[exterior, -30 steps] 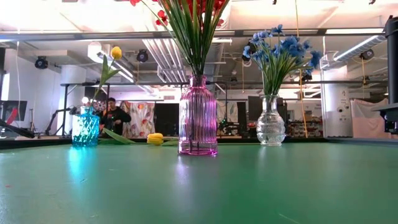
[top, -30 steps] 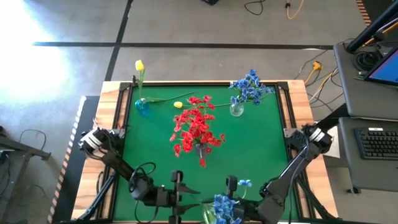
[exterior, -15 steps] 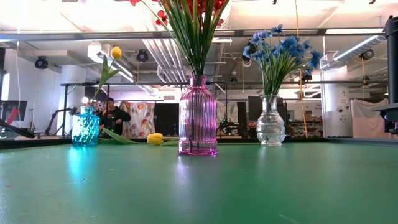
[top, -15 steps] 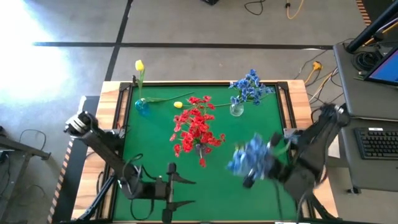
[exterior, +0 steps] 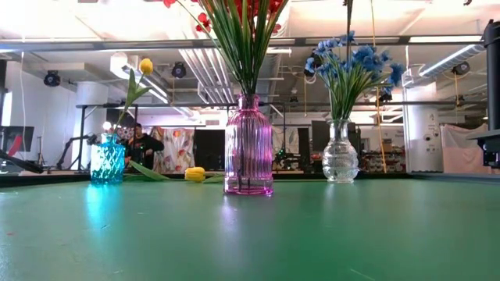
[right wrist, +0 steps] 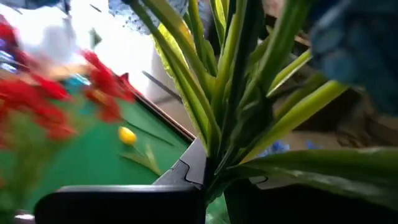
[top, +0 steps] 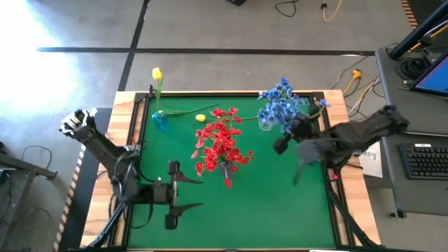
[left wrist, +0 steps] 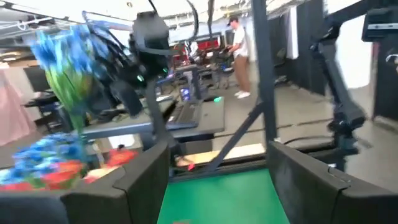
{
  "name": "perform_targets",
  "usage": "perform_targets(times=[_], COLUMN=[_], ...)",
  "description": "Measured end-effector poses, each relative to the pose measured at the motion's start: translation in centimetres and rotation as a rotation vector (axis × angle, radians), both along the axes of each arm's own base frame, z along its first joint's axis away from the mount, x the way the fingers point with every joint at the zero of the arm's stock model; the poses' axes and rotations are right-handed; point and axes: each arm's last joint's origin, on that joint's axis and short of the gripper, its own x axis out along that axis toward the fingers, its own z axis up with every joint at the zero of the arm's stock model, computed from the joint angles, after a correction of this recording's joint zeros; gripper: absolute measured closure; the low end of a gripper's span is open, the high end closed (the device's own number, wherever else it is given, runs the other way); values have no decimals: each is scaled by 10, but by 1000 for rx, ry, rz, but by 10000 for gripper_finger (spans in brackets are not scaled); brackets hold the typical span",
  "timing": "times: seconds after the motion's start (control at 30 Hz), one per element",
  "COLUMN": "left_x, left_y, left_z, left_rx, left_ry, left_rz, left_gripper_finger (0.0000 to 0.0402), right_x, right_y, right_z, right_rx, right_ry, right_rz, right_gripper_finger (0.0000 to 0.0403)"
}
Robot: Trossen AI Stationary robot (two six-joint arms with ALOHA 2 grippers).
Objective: Sort flowers into vase by color
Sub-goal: Put the blue flowers into the transparent vase
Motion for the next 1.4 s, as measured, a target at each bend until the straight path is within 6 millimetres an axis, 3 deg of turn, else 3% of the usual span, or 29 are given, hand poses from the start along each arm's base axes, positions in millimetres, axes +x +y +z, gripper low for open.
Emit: perform_targets(times=[0.27, 0.57, 1.17, 1.4], left_x=[-18, -39, -57, -61], left_y=[49, 89, 107, 112], left_z=[21, 39, 52, 52], left_rx=[52, 47, 6, 3], left_ry=[49, 36, -15, -1], left_rz=[94, 189, 218, 311], left_gripper_finger=[153, 153, 153, 153], right_x=[23, 39, 37, 35], right_y=[-52, -93, -95, -95], right_z=[-50, -60, -52, -55], right_rx=[128, 68, 18, 22], right_ry=[52, -6, 11, 49], right_rz=[-103, -132, -178, -180], right_gripper_finger=[381, 381, 381, 381])
